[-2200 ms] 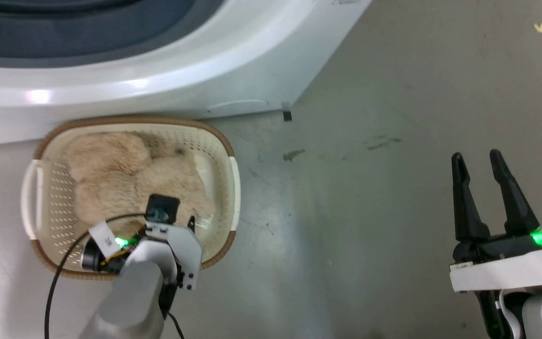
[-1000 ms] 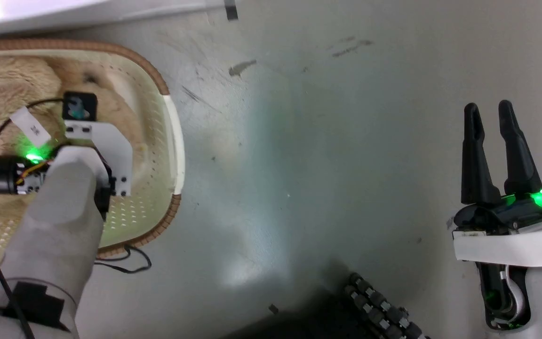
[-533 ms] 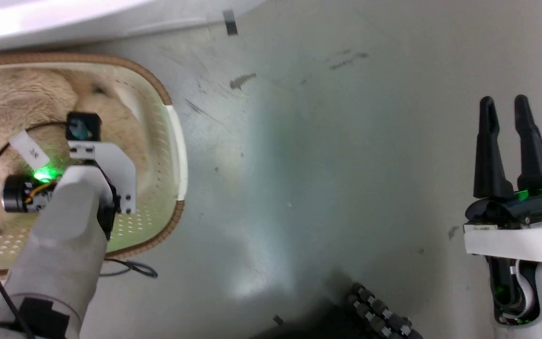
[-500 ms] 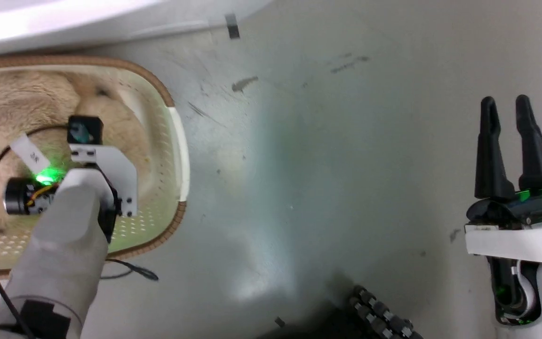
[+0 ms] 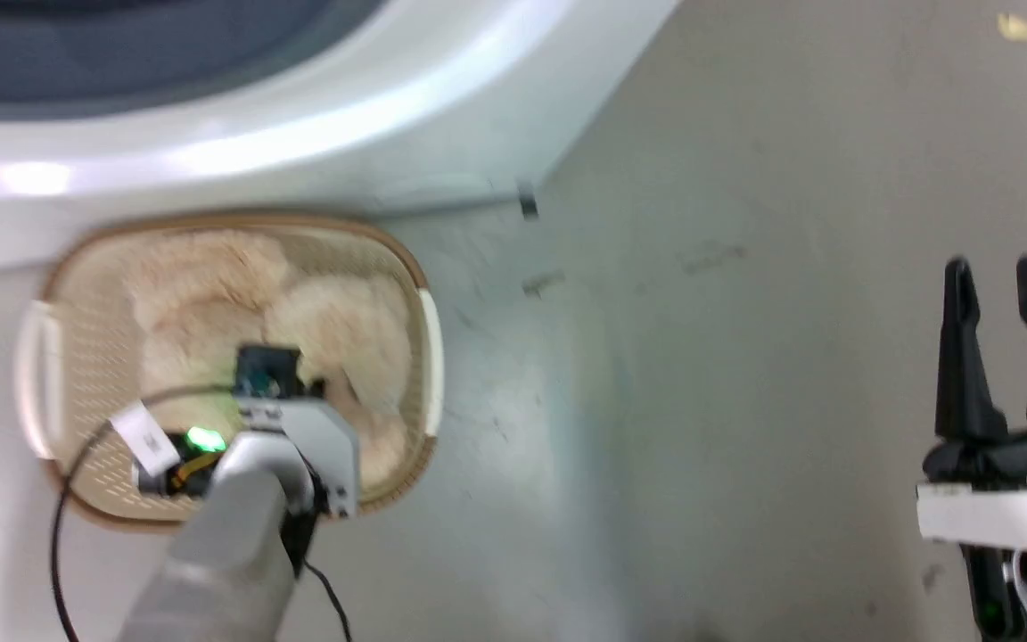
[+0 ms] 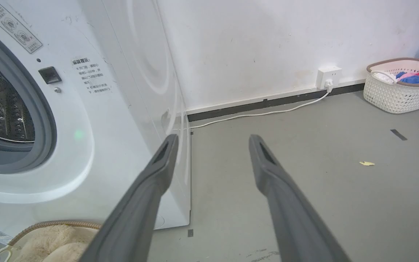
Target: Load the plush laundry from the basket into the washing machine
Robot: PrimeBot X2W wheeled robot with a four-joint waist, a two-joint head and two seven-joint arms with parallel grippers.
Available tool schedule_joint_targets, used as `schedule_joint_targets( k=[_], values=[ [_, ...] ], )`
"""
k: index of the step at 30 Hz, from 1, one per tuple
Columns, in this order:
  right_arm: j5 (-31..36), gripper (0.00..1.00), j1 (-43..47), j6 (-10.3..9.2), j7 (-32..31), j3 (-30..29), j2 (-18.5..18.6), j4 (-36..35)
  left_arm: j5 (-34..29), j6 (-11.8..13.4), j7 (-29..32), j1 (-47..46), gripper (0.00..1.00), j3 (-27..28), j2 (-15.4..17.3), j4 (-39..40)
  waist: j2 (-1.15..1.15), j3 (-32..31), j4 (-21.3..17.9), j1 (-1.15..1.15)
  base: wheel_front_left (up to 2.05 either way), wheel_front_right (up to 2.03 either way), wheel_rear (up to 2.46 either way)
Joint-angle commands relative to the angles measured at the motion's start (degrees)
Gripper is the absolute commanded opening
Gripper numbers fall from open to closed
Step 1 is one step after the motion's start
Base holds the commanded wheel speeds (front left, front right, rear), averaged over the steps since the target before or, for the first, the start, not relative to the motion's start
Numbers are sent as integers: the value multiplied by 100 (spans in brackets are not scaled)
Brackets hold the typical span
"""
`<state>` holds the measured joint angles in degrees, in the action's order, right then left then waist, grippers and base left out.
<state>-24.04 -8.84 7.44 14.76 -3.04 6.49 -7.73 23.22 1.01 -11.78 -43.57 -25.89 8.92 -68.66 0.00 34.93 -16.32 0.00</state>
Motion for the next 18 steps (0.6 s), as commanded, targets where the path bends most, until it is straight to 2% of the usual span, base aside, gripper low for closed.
schedule_joint_targets(
  k=[1, 7, 18],
  values=[
    [83, 100, 189, 5, 24, -45, 50, -22, 25, -53, -133, 182, 0, -33, -60, 89, 0, -727, 360, 0, 0, 0, 0],
    [299, 100, 613, 5, 24, -138, 14, -56, 73, -109, -310, 827, 0, 0, -165, 597, 0, -1501, 624, 0, 0, 0, 0],
    [686, 100, 1168, 5, 24, 11, -74, -42, -308, 167, -320, 2381, 0, 459, -52, 3226, 0, -2383, 848, 0, 0, 0, 0]
  ],
)
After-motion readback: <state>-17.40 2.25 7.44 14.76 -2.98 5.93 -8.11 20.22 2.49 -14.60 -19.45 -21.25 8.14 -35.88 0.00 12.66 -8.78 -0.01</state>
